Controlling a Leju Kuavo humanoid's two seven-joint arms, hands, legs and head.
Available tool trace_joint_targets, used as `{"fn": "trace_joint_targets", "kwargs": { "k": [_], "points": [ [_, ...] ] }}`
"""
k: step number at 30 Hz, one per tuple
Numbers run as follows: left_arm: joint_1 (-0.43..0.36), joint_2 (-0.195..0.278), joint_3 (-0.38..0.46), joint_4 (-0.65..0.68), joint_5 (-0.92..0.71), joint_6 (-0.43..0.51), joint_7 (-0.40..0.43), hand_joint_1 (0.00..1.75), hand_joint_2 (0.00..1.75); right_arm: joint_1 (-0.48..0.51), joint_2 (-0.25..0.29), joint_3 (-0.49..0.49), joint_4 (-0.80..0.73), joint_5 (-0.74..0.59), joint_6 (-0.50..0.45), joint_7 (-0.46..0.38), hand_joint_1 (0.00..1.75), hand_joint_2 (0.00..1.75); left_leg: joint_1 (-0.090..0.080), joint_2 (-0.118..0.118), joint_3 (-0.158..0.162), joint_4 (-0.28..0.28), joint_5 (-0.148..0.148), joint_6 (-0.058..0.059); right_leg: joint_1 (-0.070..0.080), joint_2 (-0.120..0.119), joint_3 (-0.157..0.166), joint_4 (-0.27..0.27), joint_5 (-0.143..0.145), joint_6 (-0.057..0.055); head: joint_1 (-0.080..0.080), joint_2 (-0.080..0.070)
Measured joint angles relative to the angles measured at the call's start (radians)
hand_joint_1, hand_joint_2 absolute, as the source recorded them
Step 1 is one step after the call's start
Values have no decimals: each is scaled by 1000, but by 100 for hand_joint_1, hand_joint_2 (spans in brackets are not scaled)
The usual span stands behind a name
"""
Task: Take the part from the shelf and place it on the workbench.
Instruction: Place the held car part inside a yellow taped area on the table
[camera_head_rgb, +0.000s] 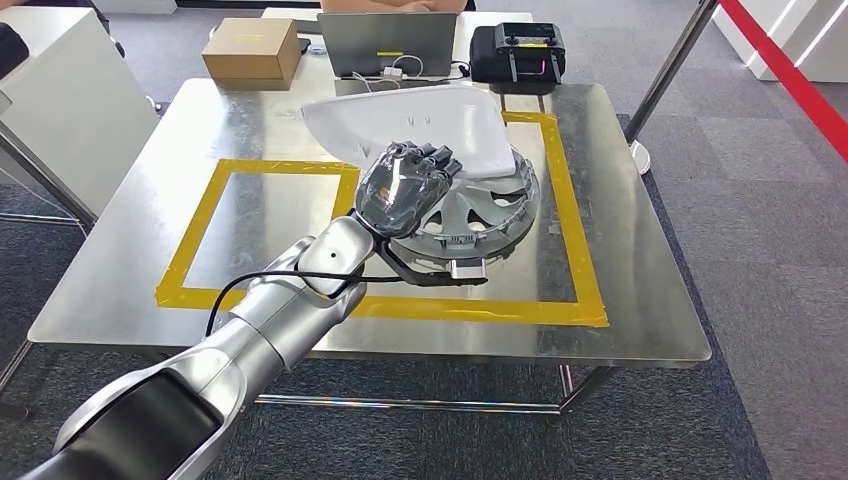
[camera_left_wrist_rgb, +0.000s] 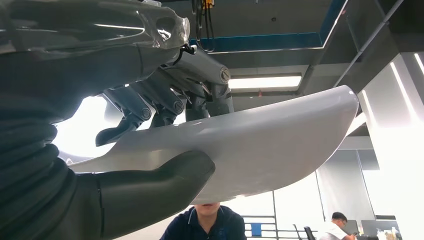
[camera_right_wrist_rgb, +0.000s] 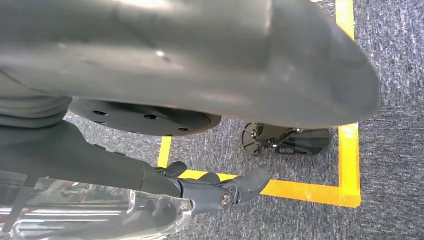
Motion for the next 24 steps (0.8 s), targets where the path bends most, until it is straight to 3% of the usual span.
{"fn": "trace_joint_targets", "kwargs": {
  "k": [12, 14, 17, 20, 24],
  "points": [
    [1, 5, 1, 2, 2, -14, 5, 175, 175, 0, 0, 0, 0, 3, 5, 10, 0, 0, 1, 0, -3, 0, 0, -1, 0, 0, -1, 1, 0, 0, 0, 0],
    [17, 39, 6, 16, 19, -83, 14, 175, 175, -1, 0, 3, 0, 20, 36, 92, 0, 0, 1, 2, -2, -1, -1, -2, 0, 3, 1, 1, -1, -2, 1, 0],
    [75, 136, 32, 105, 53, -173, -22, 175, 175, 9, 2, 9, 0, 30, 86, 249, 0, 0, 1, 17, 7, -1, -5, -9, 1, 17, 0, 2, 0, -8, -2, 0],
    [111, 176, 51, 193, 51, -168, -47, 175, 175, 22, 2, 6, 0, 14, 92, 272, 0, 0, 1, 10, -2, 0, 5, -10, 4, 12, -14, 3, 4, -11, -8, 0],
    [111, 171, 53, 247, 42, -207, -52, 175, 175, 20, 5, 1, 0, 4, 92, 279, 0, 0, 2, 1, -9, 0, 10, -11, 3, 2, -18, 3, 7, -13, -8, 0]
  ]
}}
